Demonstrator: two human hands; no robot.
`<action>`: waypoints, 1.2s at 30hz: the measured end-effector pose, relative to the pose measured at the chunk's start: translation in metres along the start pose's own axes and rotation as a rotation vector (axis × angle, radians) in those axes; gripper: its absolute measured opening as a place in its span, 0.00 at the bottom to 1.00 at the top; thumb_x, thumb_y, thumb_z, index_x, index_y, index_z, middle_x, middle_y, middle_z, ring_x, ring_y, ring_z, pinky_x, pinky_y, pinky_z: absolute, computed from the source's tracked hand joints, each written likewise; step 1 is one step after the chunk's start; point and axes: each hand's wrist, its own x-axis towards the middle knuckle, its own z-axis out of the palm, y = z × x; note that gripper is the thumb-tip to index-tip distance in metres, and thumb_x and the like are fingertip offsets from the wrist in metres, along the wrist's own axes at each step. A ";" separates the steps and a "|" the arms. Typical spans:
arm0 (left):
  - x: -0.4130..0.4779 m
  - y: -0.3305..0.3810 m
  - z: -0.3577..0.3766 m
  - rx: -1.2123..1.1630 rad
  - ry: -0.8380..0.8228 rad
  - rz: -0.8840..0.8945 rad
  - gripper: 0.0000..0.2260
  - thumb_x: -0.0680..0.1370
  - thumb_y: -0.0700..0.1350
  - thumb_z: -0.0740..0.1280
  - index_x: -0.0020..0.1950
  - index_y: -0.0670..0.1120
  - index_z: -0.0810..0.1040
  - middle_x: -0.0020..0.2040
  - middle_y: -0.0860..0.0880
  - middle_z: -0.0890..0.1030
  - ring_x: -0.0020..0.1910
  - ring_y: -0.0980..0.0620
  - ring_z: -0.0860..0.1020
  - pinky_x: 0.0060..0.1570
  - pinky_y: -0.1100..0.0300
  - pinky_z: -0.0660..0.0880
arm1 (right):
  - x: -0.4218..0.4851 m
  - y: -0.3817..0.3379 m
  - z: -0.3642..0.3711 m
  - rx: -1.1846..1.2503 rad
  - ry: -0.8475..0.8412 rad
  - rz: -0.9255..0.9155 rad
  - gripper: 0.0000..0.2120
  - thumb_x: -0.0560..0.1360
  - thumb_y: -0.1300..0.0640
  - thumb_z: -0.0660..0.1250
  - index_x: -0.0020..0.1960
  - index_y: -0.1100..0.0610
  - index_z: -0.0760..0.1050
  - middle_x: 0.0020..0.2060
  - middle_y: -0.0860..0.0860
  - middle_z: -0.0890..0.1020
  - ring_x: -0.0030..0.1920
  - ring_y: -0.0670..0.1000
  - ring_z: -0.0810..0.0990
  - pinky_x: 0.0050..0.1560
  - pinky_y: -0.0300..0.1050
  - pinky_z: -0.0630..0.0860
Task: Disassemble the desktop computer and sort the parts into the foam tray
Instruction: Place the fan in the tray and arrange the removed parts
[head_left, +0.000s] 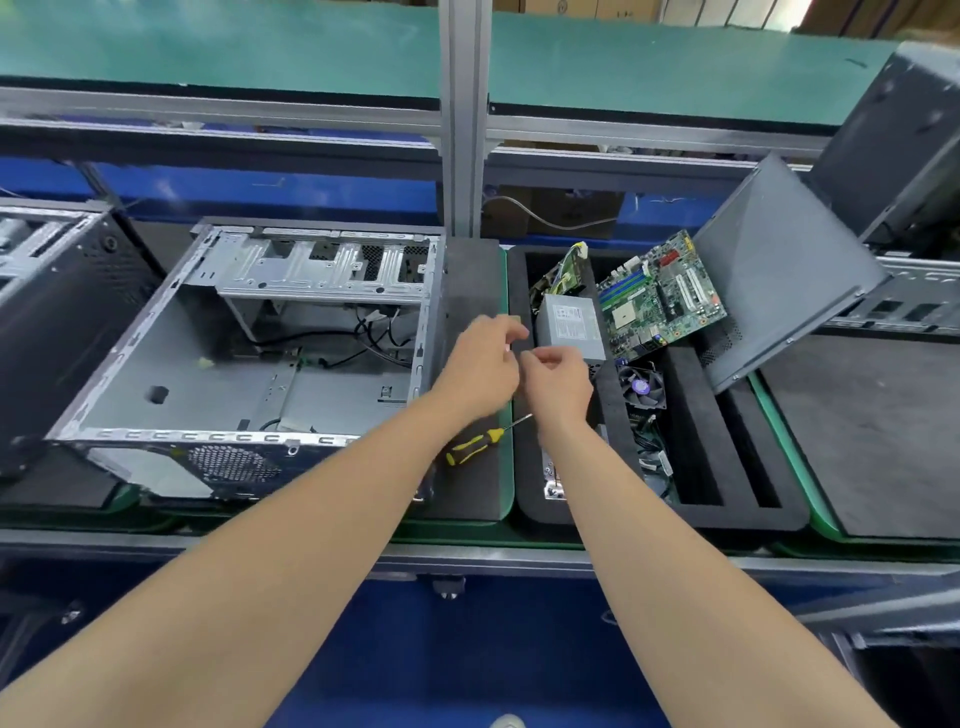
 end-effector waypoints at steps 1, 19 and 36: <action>0.005 -0.001 -0.020 -0.042 0.032 0.014 0.17 0.80 0.34 0.59 0.64 0.47 0.79 0.62 0.47 0.79 0.60 0.50 0.78 0.60 0.61 0.71 | -0.004 -0.017 0.007 0.017 -0.023 -0.053 0.06 0.78 0.55 0.71 0.54 0.54 0.79 0.47 0.50 0.84 0.52 0.55 0.84 0.50 0.51 0.80; -0.016 -0.198 -0.176 0.360 -1.003 -0.382 0.10 0.80 0.46 0.70 0.62 0.49 0.79 0.52 0.48 0.81 0.48 0.47 0.80 0.57 0.49 0.80 | -0.080 -0.080 0.178 -1.138 -1.325 -0.073 0.18 0.83 0.52 0.68 0.72 0.53 0.74 0.48 0.53 0.76 0.37 0.52 0.72 0.32 0.44 0.71; 0.004 -0.221 -0.180 0.185 -1.055 -0.147 0.09 0.78 0.44 0.75 0.56 0.44 0.80 0.50 0.46 0.82 0.41 0.54 0.83 0.47 0.61 0.81 | -0.064 -0.060 0.175 -0.855 -1.097 0.054 0.10 0.81 0.53 0.72 0.59 0.56 0.81 0.55 0.56 0.84 0.53 0.56 0.84 0.60 0.52 0.83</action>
